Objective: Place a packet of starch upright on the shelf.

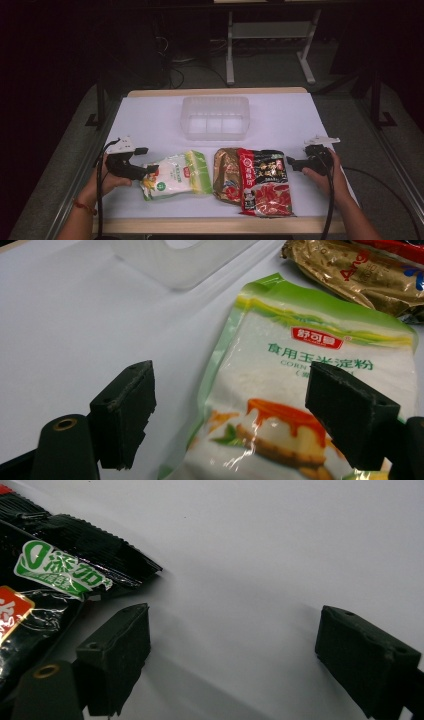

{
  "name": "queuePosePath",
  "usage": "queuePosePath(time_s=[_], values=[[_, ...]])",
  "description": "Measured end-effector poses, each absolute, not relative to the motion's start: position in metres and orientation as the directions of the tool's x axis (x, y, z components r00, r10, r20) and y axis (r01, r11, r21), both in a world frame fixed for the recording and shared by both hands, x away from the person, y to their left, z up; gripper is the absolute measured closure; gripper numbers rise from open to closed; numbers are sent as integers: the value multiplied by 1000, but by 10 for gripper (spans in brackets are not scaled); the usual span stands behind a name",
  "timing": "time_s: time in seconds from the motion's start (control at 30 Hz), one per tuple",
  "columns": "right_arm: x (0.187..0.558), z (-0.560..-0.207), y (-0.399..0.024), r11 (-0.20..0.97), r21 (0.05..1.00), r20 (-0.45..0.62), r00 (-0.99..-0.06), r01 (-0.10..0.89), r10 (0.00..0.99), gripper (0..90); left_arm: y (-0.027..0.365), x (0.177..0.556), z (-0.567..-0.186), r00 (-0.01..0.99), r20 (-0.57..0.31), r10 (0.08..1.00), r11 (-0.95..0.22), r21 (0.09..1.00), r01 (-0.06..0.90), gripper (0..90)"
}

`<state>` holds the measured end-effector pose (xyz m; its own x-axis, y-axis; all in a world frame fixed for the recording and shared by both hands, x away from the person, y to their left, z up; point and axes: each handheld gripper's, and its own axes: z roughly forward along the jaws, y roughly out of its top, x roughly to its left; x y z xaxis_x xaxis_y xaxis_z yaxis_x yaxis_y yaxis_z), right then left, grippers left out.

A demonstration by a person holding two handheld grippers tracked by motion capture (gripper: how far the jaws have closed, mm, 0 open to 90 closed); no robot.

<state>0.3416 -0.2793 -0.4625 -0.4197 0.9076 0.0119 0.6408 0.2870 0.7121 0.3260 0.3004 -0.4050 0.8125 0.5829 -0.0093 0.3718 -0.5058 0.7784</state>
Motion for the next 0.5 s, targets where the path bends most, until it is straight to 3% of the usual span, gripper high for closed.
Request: queuePosePath(time_s=[0.5], values=[[342,-463,-281,302,713,6,-437,632,899,136,224,367,-415,908,26,417,-721,617,313,211]])
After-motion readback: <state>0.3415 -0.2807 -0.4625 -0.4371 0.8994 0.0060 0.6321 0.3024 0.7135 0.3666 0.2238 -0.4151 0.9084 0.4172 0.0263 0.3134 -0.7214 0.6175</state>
